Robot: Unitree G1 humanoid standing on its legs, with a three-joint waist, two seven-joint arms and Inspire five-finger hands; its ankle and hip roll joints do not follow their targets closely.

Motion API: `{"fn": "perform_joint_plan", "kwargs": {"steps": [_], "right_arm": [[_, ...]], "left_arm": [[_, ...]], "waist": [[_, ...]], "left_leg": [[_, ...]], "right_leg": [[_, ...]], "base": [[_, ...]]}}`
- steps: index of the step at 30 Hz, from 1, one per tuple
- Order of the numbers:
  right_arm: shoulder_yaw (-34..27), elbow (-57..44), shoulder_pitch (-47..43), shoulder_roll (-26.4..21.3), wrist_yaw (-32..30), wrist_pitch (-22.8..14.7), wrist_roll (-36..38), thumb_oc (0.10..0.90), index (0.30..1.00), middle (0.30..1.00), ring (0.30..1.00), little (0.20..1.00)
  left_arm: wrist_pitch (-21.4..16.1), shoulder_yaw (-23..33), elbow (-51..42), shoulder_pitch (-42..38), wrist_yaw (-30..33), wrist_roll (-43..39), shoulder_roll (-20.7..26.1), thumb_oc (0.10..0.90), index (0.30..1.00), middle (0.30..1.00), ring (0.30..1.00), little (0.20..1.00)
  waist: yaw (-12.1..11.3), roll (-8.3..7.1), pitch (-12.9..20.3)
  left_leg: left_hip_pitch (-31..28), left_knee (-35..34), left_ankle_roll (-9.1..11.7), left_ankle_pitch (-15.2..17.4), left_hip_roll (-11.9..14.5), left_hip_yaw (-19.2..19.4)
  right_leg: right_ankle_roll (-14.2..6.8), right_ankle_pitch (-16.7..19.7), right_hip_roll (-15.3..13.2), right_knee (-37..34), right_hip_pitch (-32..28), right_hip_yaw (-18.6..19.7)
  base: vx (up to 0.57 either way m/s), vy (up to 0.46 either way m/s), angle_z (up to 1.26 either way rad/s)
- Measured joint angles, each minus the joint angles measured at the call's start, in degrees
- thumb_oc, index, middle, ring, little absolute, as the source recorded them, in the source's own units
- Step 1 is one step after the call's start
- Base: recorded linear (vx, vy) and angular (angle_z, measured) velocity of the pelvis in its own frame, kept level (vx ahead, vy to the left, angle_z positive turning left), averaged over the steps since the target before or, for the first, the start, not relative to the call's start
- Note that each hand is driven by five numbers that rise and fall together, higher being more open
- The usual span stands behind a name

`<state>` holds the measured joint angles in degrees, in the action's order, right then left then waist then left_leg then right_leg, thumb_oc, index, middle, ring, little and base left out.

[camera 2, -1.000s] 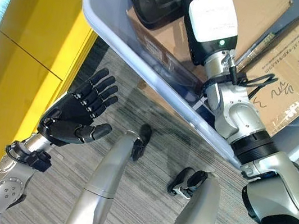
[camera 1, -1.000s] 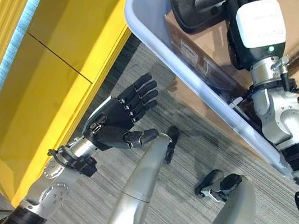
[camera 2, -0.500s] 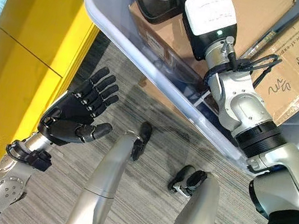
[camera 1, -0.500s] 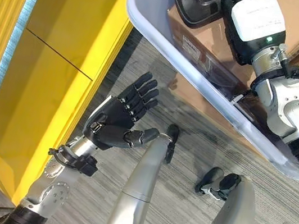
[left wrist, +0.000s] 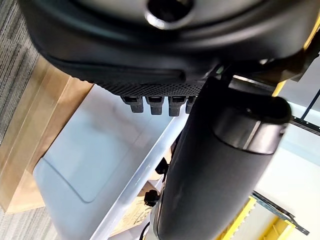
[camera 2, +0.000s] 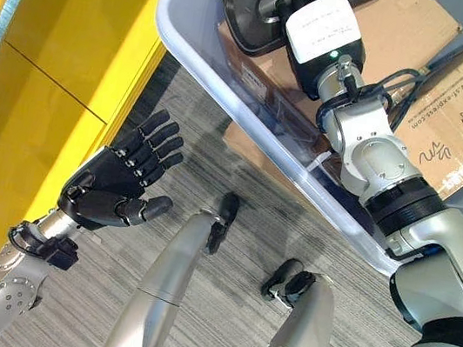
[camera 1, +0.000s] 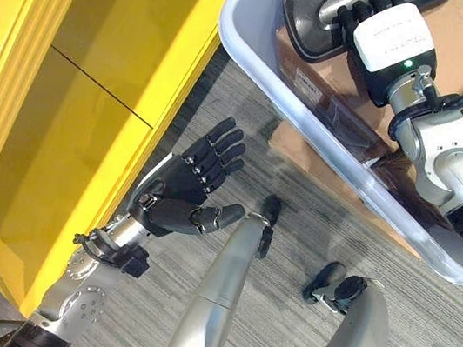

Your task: Move parts from the plastic box to the shelf.

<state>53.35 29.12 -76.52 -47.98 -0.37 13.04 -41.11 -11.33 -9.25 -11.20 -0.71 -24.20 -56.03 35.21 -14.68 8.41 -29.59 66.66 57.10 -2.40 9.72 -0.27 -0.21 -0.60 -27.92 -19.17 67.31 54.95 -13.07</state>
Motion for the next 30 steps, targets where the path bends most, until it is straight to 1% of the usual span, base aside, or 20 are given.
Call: {"fn": "perform_joint_plan", "kwargs": {"steps": [1, 2, 4, 8, 9, 10, 11, 12, 13, 15, 18, 20, 21, 22, 24, 25, 28, 29, 30], "right_arm": [[0.00, 0.76, -0.38, 0.32, 0.15, 0.07, 0.78, 0.445, 0.363, 0.363, 0.363, 0.363], [-0.01, 1.39, -0.94, 0.48, 0.89, 0.65, 1.87, 0.400, 0.300, 0.300, 0.300, 0.300], [0.16, 5.05, -2.73, 1.63, 1.69, 1.03, 4.49, 0.400, 0.300, 0.300, 0.300, 0.300], [-0.54, 9.62, -6.48, 2.72, 1.57, 1.28, 9.02, 0.400, 0.300, 0.300, 0.300, 0.300], [-1.29, 12.19, -7.92, 3.48, 1.26, 1.02, 10.75, 0.400, 0.300, 0.300, 0.300, 0.300], [-1.06, 14.55, -10.00, 3.29, 0.03, 1.36, 10.40, 0.400, 0.300, 0.300, 0.300, 0.300], [-1.17, 16.06, -10.16, 3.41, -1.64, 0.59, 10.39, 0.400, 0.300, 0.300, 0.300, 0.300], [-1.40, 18.55, -10.68, 4.01, -2.72, -0.41, 10.54, 0.400, 0.300, 0.300, 0.300, 0.300], [-1.63, 19.09, -10.40, 3.53, -3.91, -1.27, 10.80, 0.400, 0.300, 0.300, 0.300, 0.300], [-2.43, 19.03, -9.66, 3.35, -4.79, -2.82, 10.89, 0.400, 0.300, 0.300, 0.300, 0.300], [-2.41, 19.01, -8.73, 3.26, -6.43, -4.12, 10.88, 0.400, 0.300, 0.300, 0.300, 0.300], [-2.63, 18.45, -7.33, 3.07, -9.33, -6.15, 10.62, 0.400, 0.300, 0.300, 0.300, 0.300], [-2.74, 18.39, -7.32, 3.09, -9.83, -6.40, 10.61, 0.400, 0.300, 0.300, 0.300, 0.300], [-2.79, 17.83, -7.36, 3.11, -10.43, -7.49, 9.65, 0.400, 0.300, 0.300, 0.300, 0.300], [-2.08, 15.96, -6.67, 2.96, -10.35, -7.65, 9.62, 0.400, 0.300, 0.300, 0.300, 0.300], [-1.90, 14.37, -5.11, 3.03, -10.24, -8.08, 9.59, 0.400, 0.300, 0.300, 0.300, 0.300], [-1.88, 11.23, -0.52, 3.12, -10.73, -9.60, 7.78, 0.400, 0.300, 0.300, 0.300, 0.300], [-2.02, 9.35, 0.32, 2.88, -11.19, -9.59, 7.38, 0.400, 0.300, 0.300, 0.300, 0.300], [-2.51, 4.82, 2.48, 2.49, -11.34, -9.99, 7.39, 0.400, 0.300, 0.300, 0.300, 0.300]], "left_arm": [[0.00, 0.00, 0.00, 0.00, 0.00, 0.00, 0.00, 0.900, 1.000, 1.000, 1.000, 1.000], [0.00, -0.02, -0.11, 0.03, -0.03, 0.00, 0.01, 0.900, 1.000, 1.000, 1.000, 1.000], [0.00, -0.03, -0.12, 0.04, -0.03, 0.03, 0.00, 0.900, 1.000, 1.000, 1.000, 1.000], [0.01, -0.19, -0.15, 0.42, -0.02, 0.08, 0.00, 0.900, 1.000, 1.000, 1.000, 1.000], [0.02, -0.44, -0.15, 0.38, 0.06, 0.11, 0.00, 0.900, 1.000, 1.000, 1.000, 1.000], [0.02, -0.74, -0.41, 0.73, 0.08, 0.12, 0.00, 0.900, 1.000, 1.000, 1.000, 1.000], [0.00, -0.83, -0.42, 1.00, 0.14, 0.15, -0.04, 0.900, 1.000, 1.000, 1.000, 1.000], [0.00, -0.95, -0.47, 1.16, 0.15, 0.17, -0.03, 0.900, 1.000, 1.000, 1.000, 1.000], [-0.03, -1.61, -0.86, 1.18, 0.16, 0.18, 0.26, 0.900, 1.000, 1.000, 1.000, 1.000], [-0.04, -1.86, -0.90, 1.17, 0.16, 0.26, 0.26, 0.900, 1.000, 1.000, 1.000, 1.000], [-0.14, -1.92, -1.02, 1.08, 0.16, 0.26, 0.26, 0.900, 1.000, 1.000, 1.000, 1.000], [-1.05, -2.45, -1.33, 0.72, -0.27, 0.15, 0.26, 0.900, 1.000, 1.000, 1.000, 1.000], [-1.31, -2.57, -1.37, 0.56, -0.33, 0.15, 0.26, 0.900, 1.000, 1.000, 1.000, 1.000], [-1.32, -2.63, -1.39, -0.39, -0.33, 0.17, 0.27, 0.900, 1.000, 1.000, 1.000, 1.000], [-1.57, -2.52, -1.52, -0.51, -0.35, 0.16, 0.38, 0.900, 1.000, 1.000, 1.000, 1.000], [-1.67, -2.53, -1.56, -0.58, -0.38, 0.17, 0.52, 0.900, 1.000, 1.000, 1.000, 1.000], [-2.95, -2.20, -2.96, -0.65, -1.23, 0.15, 0.66, 0.900, 1.000, 1.000, 1.000, 1.000], [-2.95, -2.00, -3.63, -0.70, -1.40, 0.17, 0.72, 0.900, 1.000, 1.000, 1.000, 1.000], [-2.92, -1.93, -3.77, -0.80, -1.42, 0.18, 0.73, 0.900, 1.000, 1.000, 1.000, 1.000]], "waist": [[-0.07, 0.00, 0.00], [-0.31, 0.00, 0.00], [-0.82, -0.04, 0.02], [-1.85, -0.12, 0.06], [-2.35, -0.30, 0.14], [-3.06, -0.32, 0.15], [-3.36, -0.41, 0.19], [-3.44, -0.86, 0.46], [-3.57, -1.16, 0.63], [-3.39, -1.15, 0.63], [-3.14, -1.15, 0.63], [-2.81, -1.15, 0.63], [-2.82, -1.15, 0.63], [-3.07, -1.17, 0.62], [-2.78, -1.22, 0.59], [-2.61, -1.23, 0.59], [-2.32, -1.51, 0.81], [-1.68, -1.53, 0.81], [-1.22, -1.62, 0.77]], "left_leg": [[-0.16, -0.17, 0.03, 0.00, -0.03, 0.05], [-0.33, -0.51, 0.07, 0.01, -0.04, 0.06], [-0.50, -0.79, -0.25, 0.01, -0.10, 0.01], [-0.62, -1.66, -0.07, -0.66, -0.12, -0.07], [-0.67, -1.97, -0.05, -0.90, -0.30, -0.15], [-0.77, -2.41, -0.36, -1.18, -0.70, -0.21], [-0.89, -2.93, -0.56, -1.41, -0.78, -0.26], [-0.89, -3.82, -0.50, -1.79, -0.81, -0.21], [-0.91, -4.52, -0.60, -2.23, -0.81, -0.38], [-1.15, -4.62, -0.63, -2.32, -0.81, -0.33], [-1.67, -5.10, -0.70, -2.61, -0.80, -0.24], [-1.98, -7.51, -0.57, -4.15, -0.69, -0.20], [-2.00, -7.91, -0.51, -4.44, -0.64, -0.21], [-2.94, -10.77, -0.23, -5.94, 0.06, -0.17], [-4.89, -13.52, -0.22, -7.31, 0.54, 0.06], [-6.37, -15.14, -0.06, -7.89, 0.58, 0.09], [-8.51, -16.98, 0.23, -8.26, 1.21, 0.28], [-8.74, -17.76, 0.41, -8.94, 1.32, 0.27], [-9.81, -19.69, 0.49, -9.94, 1.89, 0.68]], "right_leg": [[0.03, 0.14, -0.01, -0.19, -0.13, 0.00], [-0.05, 0.33, -0.05, -0.46, -0.29, -0.04], [-0.13, 0.60, -0.25, -0.74, -0.54, -0.32], [0.24, 0.91, -1.12, -1.26, -0.89, -1.53], [0.24, 0.92, -1.30, -1.35, -0.95, -1.71], [0.08, 1.05, -1.62, -1.69, -1.19, -1.93], [-0.04, 1.19, -1.74, -2.22, -1.46, -2.21], [-0.04, 1.61, -1.77, -2.99, -1.41, -2.44], [-0.22, 2.08, -1.70, -3.97, -1.80, -3.07], [-0.23, 2.11, -1.69, -4.25, -2.10, -3.13], [-0.21, 2.22, -1.62, -4.62, -2.42, -3.09], [-0.25, 3.33, -1.22, -6.07, -2.06, -3.15], [-0.32, 3.47, -1.16, -6.24, -1.95, -3.19], [0.06, 4.86, -0.19, -8.74, -2.38, -3.65], [0.30, 6.11, 0.35, -10.96, -3.65, -3.83], [-0.03, 6.81, 0.78, -12.40, -4.81, -3.87], [0.27, 7.64, 1.64, -14.24, -6.36, -3.77], [0.31, 7.97, 1.81, -14.74, -6.44, -3.89], [0.34, 9.22, 2.59, -16.67, -7.11, -3.88]], "base": [[0.02, 0.032, 0.01], [0.02, 0.033, -0.01], [0.00, 0.000, 0.00], [0.00, 0.007, 0.03], [-0.01, -0.004, 0.14], [-0.02, -0.010, 0.15], [-0.03, -0.017, 0.13], [-0.03, -0.036, 0.06], [-0.03, -0.042, 0.03], [-0.04, -0.032, 0.00], [-0.06, -0.022, -0.01], [-0.13, -0.069, -0.01], [-0.21, -0.101, -0.06], [-0.18, -0.078, -0.12], [-0.12, -0.051, -0.10], [-0.08, -0.028, -0.07], [-0.12, -0.042, -0.11], [-0.16, -0.054, -0.13], [-0.17, -0.062, -0.16]]}}
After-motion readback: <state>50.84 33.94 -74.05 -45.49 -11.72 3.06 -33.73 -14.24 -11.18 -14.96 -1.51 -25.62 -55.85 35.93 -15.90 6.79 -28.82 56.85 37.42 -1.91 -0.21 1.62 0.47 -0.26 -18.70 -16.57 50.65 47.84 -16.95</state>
